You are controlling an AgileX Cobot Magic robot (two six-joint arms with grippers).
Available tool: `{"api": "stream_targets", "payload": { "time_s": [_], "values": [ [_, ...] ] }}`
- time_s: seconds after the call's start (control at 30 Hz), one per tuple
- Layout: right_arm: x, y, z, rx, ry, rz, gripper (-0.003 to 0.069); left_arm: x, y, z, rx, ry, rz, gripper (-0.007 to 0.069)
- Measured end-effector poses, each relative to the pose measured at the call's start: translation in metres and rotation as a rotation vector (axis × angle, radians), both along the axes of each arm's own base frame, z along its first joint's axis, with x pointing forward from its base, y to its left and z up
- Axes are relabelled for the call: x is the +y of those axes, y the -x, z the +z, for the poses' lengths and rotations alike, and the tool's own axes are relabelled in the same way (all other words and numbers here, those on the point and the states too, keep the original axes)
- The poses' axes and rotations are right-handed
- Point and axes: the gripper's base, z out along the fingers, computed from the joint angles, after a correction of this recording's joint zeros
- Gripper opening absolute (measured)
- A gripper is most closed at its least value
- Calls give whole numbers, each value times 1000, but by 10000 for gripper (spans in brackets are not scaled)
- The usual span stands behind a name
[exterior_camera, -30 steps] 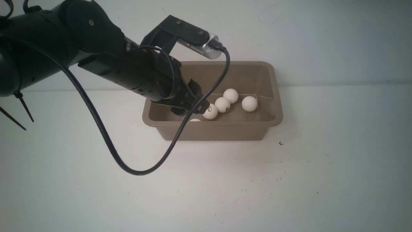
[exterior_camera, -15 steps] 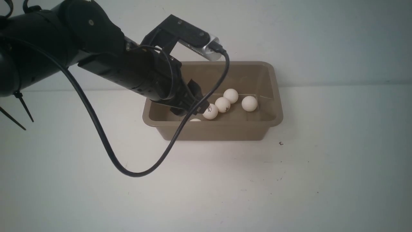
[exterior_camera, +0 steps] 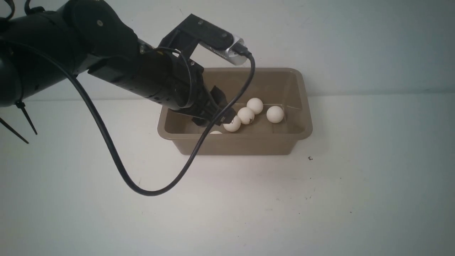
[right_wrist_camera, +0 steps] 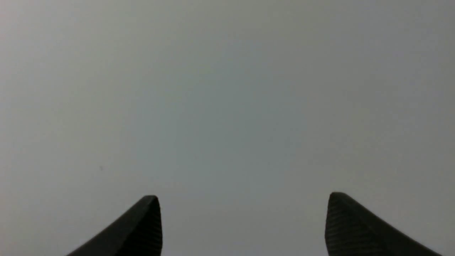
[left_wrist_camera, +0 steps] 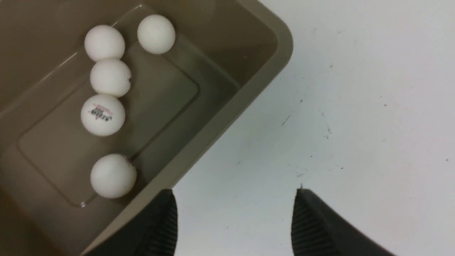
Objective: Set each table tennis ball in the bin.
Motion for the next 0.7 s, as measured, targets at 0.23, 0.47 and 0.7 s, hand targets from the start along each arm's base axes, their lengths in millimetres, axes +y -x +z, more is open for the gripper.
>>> {"api": "stream_targets", "payload": {
  "time_s": [0.23,0.47,0.7],
  "values": [
    [7,-16,-34,197,-23,75,543,-5,0,5,-36,61,-36,395],
    [47,-23,-89,289,18,310,517,-6,0,6,-55,69,-59,395],
    [62,7,-140,326,101,377,515,-7,1,6,-53,67,-67,395]
  ]
}}
